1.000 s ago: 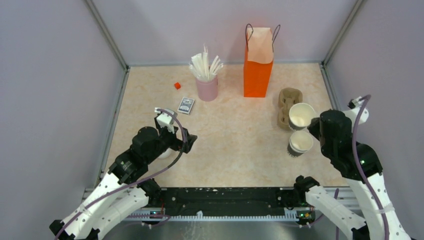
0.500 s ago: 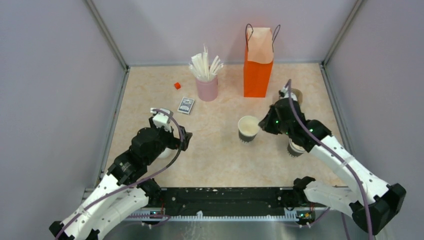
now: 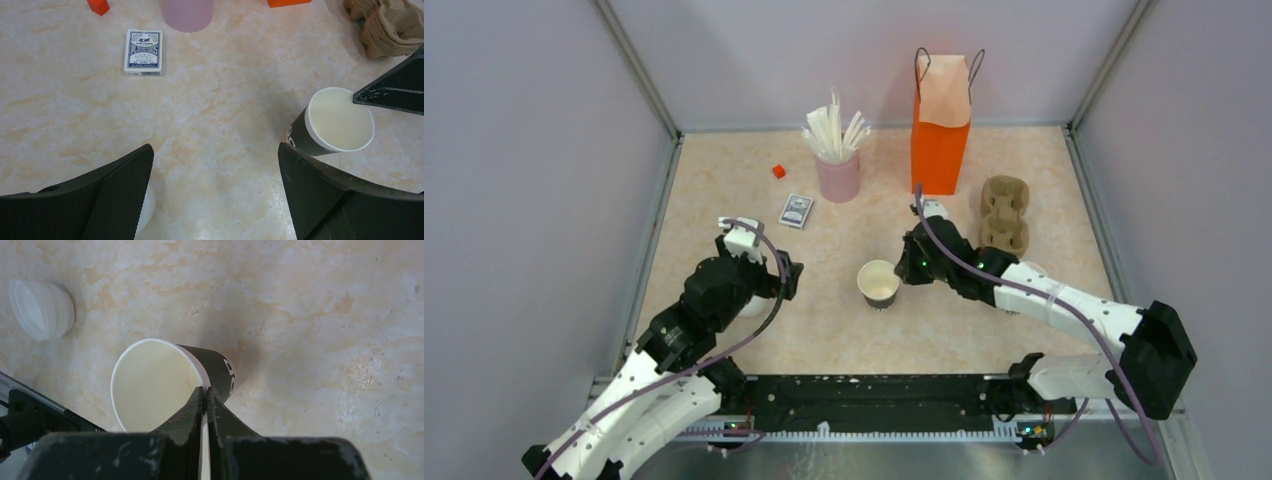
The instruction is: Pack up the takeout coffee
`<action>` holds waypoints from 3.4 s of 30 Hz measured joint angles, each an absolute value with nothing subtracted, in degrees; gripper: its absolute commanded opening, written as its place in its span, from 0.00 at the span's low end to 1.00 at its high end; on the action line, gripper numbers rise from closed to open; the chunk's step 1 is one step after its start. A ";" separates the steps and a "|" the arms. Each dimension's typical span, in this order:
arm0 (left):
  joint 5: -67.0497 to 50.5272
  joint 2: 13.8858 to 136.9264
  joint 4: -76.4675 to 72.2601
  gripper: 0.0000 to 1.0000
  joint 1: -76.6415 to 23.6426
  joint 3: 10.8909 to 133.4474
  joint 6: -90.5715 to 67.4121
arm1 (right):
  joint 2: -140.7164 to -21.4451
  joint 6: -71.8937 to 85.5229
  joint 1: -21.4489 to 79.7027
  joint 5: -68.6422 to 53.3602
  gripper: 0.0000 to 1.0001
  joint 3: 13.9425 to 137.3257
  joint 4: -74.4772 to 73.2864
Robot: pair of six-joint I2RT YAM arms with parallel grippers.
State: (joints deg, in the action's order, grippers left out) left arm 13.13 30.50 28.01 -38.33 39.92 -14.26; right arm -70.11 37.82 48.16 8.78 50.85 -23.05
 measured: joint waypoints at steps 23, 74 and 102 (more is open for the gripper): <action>13.32 31.90 28.18 0.99 -38.33 39.94 -14.96 | -62.63 32.60 48.66 7.64 0.53 46.19 -19.59; 28.08 57.89 29.98 0.51 -22.26 33.01 -43.20 | -44.75 29.54 48.66 13.72 0.77 44.97 -30.02; 26.52 56.77 26.50 0.19 -22.26 30.87 -43.35 | -45.28 30.17 48.66 13.87 0.74 43.86 -31.00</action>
